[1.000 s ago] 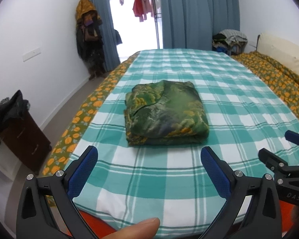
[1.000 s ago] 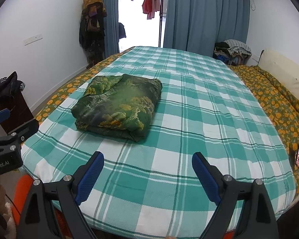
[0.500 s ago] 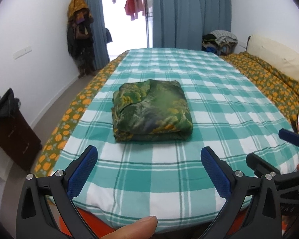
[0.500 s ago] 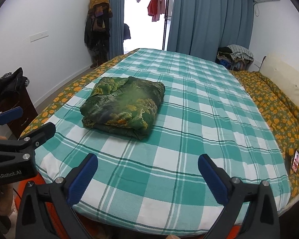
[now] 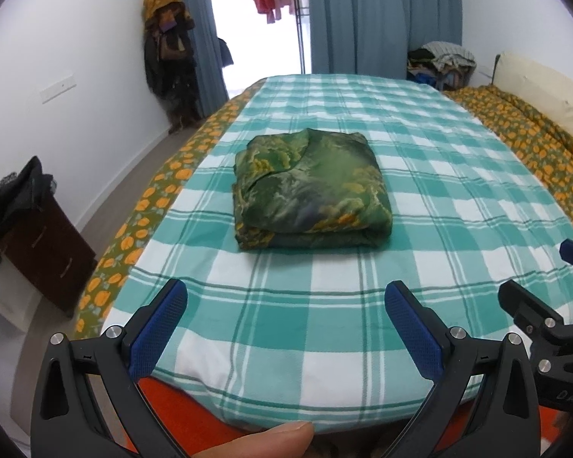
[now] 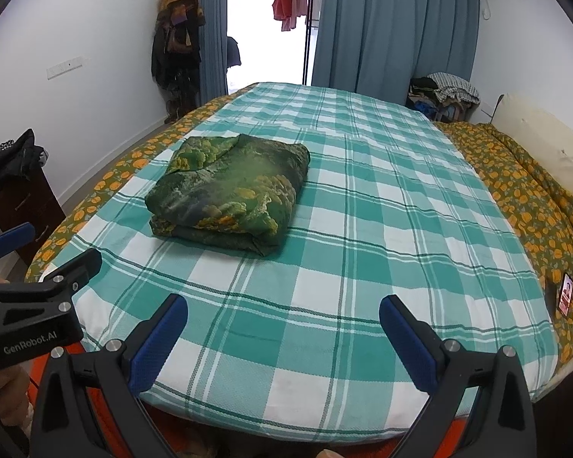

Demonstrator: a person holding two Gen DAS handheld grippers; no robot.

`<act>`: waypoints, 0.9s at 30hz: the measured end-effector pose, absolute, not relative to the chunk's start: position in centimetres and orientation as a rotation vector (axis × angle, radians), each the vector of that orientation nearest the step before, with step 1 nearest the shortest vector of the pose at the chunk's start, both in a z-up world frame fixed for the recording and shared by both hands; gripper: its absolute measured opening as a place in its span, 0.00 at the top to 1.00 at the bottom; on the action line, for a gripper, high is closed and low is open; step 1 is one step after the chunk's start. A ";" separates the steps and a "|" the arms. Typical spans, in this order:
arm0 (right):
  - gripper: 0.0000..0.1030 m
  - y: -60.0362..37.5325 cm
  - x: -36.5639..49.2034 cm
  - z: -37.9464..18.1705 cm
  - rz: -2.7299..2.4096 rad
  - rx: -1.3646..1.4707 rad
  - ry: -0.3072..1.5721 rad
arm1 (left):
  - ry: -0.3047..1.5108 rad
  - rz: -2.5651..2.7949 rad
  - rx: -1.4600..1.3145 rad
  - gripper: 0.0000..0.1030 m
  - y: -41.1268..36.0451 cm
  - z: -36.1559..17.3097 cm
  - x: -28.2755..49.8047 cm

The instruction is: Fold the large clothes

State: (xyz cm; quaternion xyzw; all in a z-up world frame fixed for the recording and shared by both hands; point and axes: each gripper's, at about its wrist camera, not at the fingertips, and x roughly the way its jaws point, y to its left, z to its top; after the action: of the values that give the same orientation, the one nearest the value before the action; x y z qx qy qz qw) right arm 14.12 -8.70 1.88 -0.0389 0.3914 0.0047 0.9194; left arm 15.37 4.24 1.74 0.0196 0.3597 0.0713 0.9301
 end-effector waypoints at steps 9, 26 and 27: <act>0.01 -9.0 14.3 2.4 -0.015 -0.079 0.791 | 0.736 0.155 0.046 0.00 4.1 2.1 15.6; 0.01 -8.6 14.2 2.8 -0.012 -0.088 0.778 | 0.738 0.157 0.056 0.00 3.7 2.4 15.5; 0.01 -8.5 14.2 2.8 -0.013 -0.088 0.780 | 0.738 0.157 0.055 0.00 3.7 2.4 15.5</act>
State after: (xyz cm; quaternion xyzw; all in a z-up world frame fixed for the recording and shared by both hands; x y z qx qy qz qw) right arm 14.23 -8.53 2.80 -0.0429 0.3800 -0.0064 0.9240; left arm 15.54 3.74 2.44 0.0271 0.3601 0.0765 0.9294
